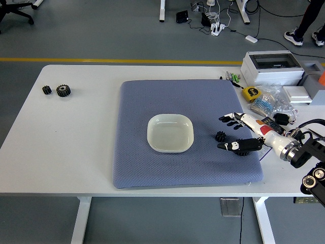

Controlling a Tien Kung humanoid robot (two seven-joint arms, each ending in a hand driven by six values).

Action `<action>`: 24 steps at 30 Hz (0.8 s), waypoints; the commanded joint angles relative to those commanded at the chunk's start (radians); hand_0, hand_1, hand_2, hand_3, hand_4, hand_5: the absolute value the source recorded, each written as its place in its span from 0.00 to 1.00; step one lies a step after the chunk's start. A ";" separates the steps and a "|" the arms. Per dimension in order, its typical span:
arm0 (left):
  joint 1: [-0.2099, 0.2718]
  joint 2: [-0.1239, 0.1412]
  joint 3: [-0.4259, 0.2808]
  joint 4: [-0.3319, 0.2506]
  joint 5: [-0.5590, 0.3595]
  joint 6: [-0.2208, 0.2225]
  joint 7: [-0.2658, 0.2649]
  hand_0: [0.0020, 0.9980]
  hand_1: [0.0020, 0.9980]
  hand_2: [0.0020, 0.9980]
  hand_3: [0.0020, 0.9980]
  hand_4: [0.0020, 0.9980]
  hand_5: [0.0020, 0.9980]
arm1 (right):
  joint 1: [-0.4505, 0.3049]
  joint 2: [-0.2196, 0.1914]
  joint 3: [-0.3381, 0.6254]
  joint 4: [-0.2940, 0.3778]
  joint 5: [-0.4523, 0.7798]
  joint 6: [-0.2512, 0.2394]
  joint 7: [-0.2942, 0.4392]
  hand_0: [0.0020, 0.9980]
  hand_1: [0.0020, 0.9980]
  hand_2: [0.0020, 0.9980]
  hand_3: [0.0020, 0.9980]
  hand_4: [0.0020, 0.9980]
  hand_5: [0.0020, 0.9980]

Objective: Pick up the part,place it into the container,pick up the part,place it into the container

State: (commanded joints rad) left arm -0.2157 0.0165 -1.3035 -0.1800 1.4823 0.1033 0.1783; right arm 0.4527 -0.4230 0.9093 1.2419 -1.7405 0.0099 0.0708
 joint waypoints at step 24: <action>0.000 0.001 0.009 0.000 -0.009 -0.001 0.001 0.67 0.65 0.62 0.56 0.58 0.53 | 0.044 0.016 -0.070 -0.165 -0.491 -0.160 0.008 0.54 0.66 0.66 0.55 0.85 0.31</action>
State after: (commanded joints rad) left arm -0.2160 0.0170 -1.2946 -0.1800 1.4728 0.1027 0.1795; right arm 0.4971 -0.4067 0.8393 1.0773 -2.2318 -0.1497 0.0790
